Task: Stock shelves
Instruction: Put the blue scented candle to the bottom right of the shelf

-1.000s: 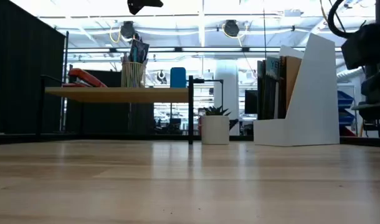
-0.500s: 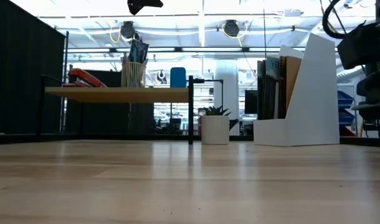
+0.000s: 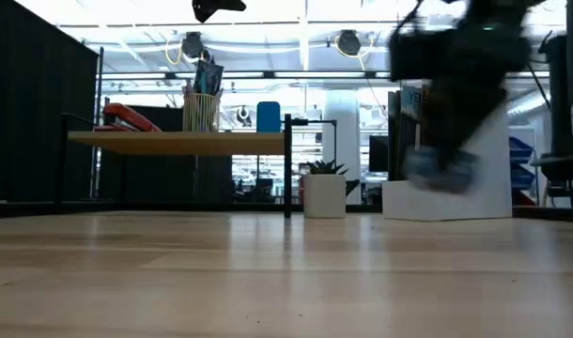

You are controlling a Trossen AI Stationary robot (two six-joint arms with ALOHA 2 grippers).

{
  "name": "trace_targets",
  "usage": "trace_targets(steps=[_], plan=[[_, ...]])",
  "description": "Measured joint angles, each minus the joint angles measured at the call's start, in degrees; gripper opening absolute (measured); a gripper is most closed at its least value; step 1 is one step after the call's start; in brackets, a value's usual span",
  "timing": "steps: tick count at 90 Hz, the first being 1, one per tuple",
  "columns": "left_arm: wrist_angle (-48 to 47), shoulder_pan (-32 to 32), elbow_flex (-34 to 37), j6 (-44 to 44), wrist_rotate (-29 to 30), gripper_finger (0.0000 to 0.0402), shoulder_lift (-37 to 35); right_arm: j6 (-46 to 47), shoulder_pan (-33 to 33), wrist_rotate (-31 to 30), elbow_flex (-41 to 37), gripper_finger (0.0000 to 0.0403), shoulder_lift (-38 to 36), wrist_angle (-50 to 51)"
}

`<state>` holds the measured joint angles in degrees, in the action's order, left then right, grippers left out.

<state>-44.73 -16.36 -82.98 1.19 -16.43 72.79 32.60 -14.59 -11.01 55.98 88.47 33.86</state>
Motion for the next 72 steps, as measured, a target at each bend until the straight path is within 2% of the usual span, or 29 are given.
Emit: trace_targets(steps=[16, 46, 59, 72], plan=[[-1.33, 0.0, 0.01, -0.08, 0.0, 0.02, 0.0, -0.17, 5.51, -1.49, 7.01, 0.0265, 4.81, -0.78], [-2.97, 0.0, 0.02, -1.77, 0.0, 0.02, 0.0, 2.77, 13.48, -1.11, 23.71, 0.0265, 21.51, -0.72], [-3.26, 0.0, 0.02, -1.64, 0.0, 0.02, 0.0, 5.55, 16.95, -1.07, 27.08, 0.0265, 24.91, -0.87], [-3.78, 0.0, 0.02, -1.64, 0.0, 0.02, 0.0, 7.99, 18.91, -1.03, 27.18, 0.0265, 26.4, -1.45]])
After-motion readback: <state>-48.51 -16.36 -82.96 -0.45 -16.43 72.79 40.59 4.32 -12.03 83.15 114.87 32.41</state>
